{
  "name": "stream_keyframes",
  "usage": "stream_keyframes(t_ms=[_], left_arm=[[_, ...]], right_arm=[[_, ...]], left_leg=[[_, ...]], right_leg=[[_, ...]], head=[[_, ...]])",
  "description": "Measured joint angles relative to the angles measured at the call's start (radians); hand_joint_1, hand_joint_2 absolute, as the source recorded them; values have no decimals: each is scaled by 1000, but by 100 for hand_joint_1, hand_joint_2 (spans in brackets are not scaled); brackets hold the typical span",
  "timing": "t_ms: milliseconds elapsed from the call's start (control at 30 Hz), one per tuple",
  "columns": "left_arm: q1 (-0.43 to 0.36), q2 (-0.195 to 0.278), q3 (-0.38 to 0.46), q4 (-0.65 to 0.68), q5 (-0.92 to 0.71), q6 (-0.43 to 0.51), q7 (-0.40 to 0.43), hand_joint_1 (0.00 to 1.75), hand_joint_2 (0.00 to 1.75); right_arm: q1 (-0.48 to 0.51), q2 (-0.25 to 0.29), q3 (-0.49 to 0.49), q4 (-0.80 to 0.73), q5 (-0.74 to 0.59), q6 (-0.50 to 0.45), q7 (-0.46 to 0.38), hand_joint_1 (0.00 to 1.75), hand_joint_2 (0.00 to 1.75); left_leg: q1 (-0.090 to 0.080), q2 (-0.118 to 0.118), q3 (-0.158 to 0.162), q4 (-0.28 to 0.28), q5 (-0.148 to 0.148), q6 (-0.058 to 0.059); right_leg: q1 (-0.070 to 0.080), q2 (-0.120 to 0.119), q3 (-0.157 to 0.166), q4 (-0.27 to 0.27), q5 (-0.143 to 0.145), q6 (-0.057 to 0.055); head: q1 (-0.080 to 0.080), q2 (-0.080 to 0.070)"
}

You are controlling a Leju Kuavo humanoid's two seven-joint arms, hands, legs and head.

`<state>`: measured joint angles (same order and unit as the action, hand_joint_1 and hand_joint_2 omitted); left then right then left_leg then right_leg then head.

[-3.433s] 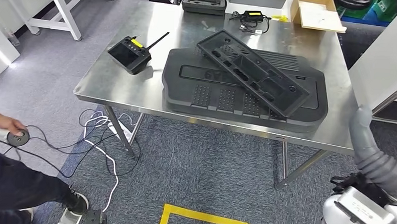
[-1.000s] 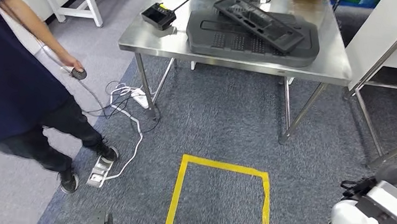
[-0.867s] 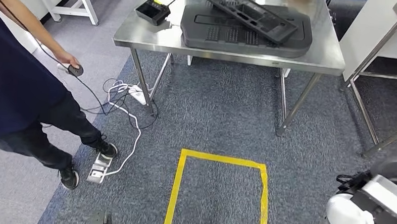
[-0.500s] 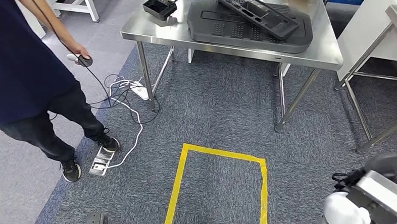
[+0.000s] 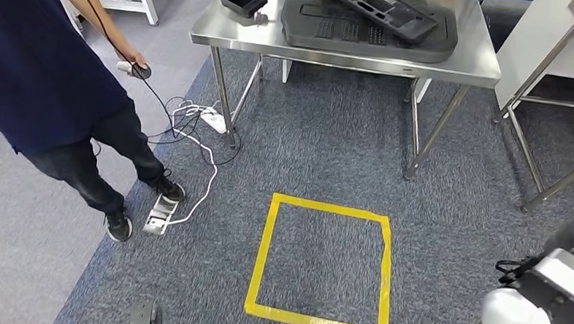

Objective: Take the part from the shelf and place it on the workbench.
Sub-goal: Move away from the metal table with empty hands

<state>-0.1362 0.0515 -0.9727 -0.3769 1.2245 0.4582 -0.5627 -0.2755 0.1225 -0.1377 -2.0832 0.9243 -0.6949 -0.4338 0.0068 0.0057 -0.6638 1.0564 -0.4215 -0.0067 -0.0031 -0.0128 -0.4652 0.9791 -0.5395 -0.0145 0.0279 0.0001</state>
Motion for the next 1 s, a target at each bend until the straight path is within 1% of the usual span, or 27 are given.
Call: stream_keyframes(t_ms=[33,100,133,167,200,233,267,300,333,367,433,467,500,533,567,600,633,667,700,733,800,833,867,900,933,967,1000], left_arm=[[1,0,0,0,1,0,-1,0,0],[2,0,-1,0,3,0,-1,0,0],[3,0,-1,0,4,0,-1,0,0],[4,0,-1,0,5,0,-1,0,0],[5,0,-1,0,6,0,-1,0,0],[6,0,-1,0,6,0,-2,0,0],[6,0,-1,0,7,0,-2,0,0],[5,0,-1,0,7,0,-2,0,0],[5,0,-1,0,7,0,-3,0,0],[4,0,-1,0,7,-1,-3,0,0],[5,0,-1,0,7,-1,-4,0,0],[4,0,-1,0,8,-1,-5,0,0],[4,0,-1,0,8,-1,-5,0,0],[4,0,-1,0,8,-1,-6,0,0],[3,-1,-1,0,8,-1,-7,0,0],[3,0,-1,0,8,-2,-7,0,0],[3,0,-1,0,8,-2,-7,0,0],[4,-1,-1,0,8,-3,-7,0,0],[5,0,-1,0,8,-4,-7,0,0],[5,-1,-1,0,8,-5,-7,0,0],[4,-1,-1,0,8,-7,-7,0,0],[3,-2,-1,0,8,-7,-7,0,0],[2,-2,-1,0,7,-8,-7,0,0],[3,-3,-1,0,7,-8,-7,0,0],[4,-3,-1,0,7,-8,-7,0,0],[6,-2,-1,0,7,-8,-7,0,0],[7,-2,-1,0,8,-8,-7,0,0]], right_arm=[[0,0,2,0,0,0,-1,0,175],[2,0,6,0,-1,0,-4,0,175],[4,0,6,0,0,0,-4,0,175],[7,0,6,0,2,0,-4,0,175],[10,0,7,0,3,0,-3,0,175],[12,0,7,0,5,0,-2,0,175],[13,0,7,-1,7,0,-1,0,175],[13,-1,7,-1,7,0,1,0,175],[13,-1,7,-2,9,0,2,0,175],[14,-1,9,-3,11,0,4,0,175],[15,-2,12,-4,16,0,7,0,175],[15,-2,14,-4,19,0,9,0,175],[15,-4,15,-5,21,0,11,0,175],[16,-5,16,-6,23,0,13,0,175],[17,-7,16,-6,25,0,16,0,175],[20,-8,16,-6,26,0,20,0,175],[22,-9,16,-6,27,0,22,0,175],[25,-10,16,-6,28,0,24,0,175],[27,-11,16,-6,29,0,25,0,175],[27,-12,16,-6,30,0,26,0,175],[28,-14,16,-7,33,0,27,0,175],[28,-15,16,-8,33,0,28,0,175],[29,-15,17,-9,34,0,30,0,175],[30,-16,17,-10,34,0,32,0,175],[30,-16,18,-11,34,0,34,0,175],[31,-16,19,-11,34,0,36,0,175],[31,-16,21,-12,35,0,37,0,175]], left_leg=[[1,-2,-16,41,-35,-6],[5,-3,-58,165,-118,-16],[6,-3,-74,221,-141,-20],[7,-3,-75,248,-145,-23],[9,-1,-56,238,-133,-24],[10,3,-18,189,-109,-25],[11,17,29,115,-89,-24],[10,31,68,52,-73,-20],[7,43,91,8,-64,-13],[4,50,99,-14,-65,-5],[2,38,92,-20,-62,12],[4,30,91,-27,-61,19],[6,21,89,-31,-56,26],[9,14,86,-35,-51,33],[9,5,83,-37,-46,37],[8,-5,78,-37,-43,41],[7,-15,75,-36,-41,42],[6,-26,72,-36,-39,42],[5,-38,70,-35,-37,41],[4,-50,70,-34,-35,40],[2,-74,68,-32,-33,36],[2,-84,64,-29,-31,32],[3,-94,59,-28,-27,27],[5,-103,54,-28,-23,21],[5,-113,50,-30,-19,14],[5,-112,47,-27,-19,8],[4,-100,41,-13,-29,4]], right_leg=[[-3,-4,-7,-3,9,-6],[-3,-13,-26,0,22,-12],[-3,-18,-35,2,27,-12],[-3,-25,-44,5,30,-11],[-3,-32,-51,9,33,-9],[-4,-40,-56,13,34,-7],[-4,-49,-59,18,33,-4],[-2,-56,-62,24,32,-1],[1,-64,-63,28,30,4],[4,-71,-64,32,29,9],[7,-86,-65,33,29,19],[6,-82,-66,37,25,25],[4,-67,-73,53,10,31],[1,-45,-88,89,-17,35],[-1,-20,-113,148,-53,39],[-2,-4,-144,218,-88,42],[-3,3,-172,281,-113,44],[-3,6,-187,316,-119,44],[-3,8,-184,311,-104,42],[-3,14,-162,267,-71,38],[-3,48,-97,125,-1,26],[-3,66,-74,71,18,22],[-2,78,-63,40,25,19],[-1,79,-62,33,23,18],[-1,70,-62,28,25,15],[-3,58,-61,23,30,11],[-5,46,-59,17,34,6]], head=[[-6,0],[-21,0],[-26,0],[-31,0],[-36,0],[-40,0],[-45,0],[-49,0],[-50,0],[-51,0],[-44,0],[-42,0],[-37,0],[-32,0],[-26,0],[-19,0],[-14,0],[-10,0],[-6,0],[-3,0],[4,0],[5,0],[6,0],[5,0],[5,0],[5,0],[1,0]])
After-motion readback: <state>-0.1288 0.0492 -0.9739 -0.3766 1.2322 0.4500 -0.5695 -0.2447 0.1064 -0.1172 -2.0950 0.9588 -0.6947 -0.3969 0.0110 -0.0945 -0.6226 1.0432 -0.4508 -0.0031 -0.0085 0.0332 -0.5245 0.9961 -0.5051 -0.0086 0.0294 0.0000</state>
